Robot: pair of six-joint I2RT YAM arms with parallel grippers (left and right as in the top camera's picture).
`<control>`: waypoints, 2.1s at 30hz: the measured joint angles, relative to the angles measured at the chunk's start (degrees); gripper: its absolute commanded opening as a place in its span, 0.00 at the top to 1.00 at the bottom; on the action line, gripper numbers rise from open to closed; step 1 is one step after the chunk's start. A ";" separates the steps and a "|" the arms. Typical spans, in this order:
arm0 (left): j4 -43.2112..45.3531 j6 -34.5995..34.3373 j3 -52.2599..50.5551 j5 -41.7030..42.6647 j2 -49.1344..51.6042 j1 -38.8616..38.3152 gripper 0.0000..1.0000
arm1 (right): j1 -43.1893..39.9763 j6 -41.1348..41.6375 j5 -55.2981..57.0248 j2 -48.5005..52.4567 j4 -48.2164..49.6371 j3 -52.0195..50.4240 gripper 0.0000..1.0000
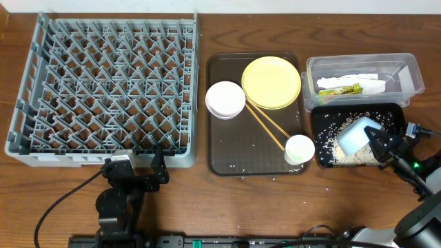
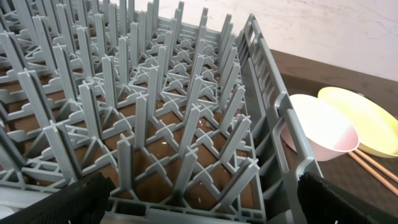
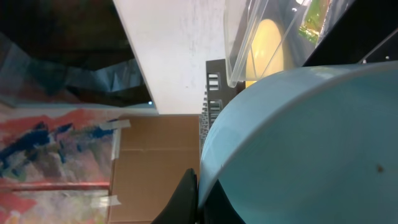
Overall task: Sort waste into correct bins and load items into the dishwasher
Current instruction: 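Tip the blue bowl over the black tray to pour out the rice, then carry the blue bowl back and set it down on the dark tray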
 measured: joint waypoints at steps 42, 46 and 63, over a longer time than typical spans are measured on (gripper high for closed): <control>-0.02 0.00 0.00 0.02 0.00 0.00 0.02 | 30.38 43.93 0.15 -19.80 73.92 4.61 0.98; -0.02 0.00 0.00 0.02 0.00 0.00 0.02 | 38.03 56.37 1.81 -19.80 81.79 5.40 0.99; -0.04 0.00 0.00 0.02 0.00 0.00 0.02 | 54.95 60.04 13.46 -12.37 71.21 5.53 0.98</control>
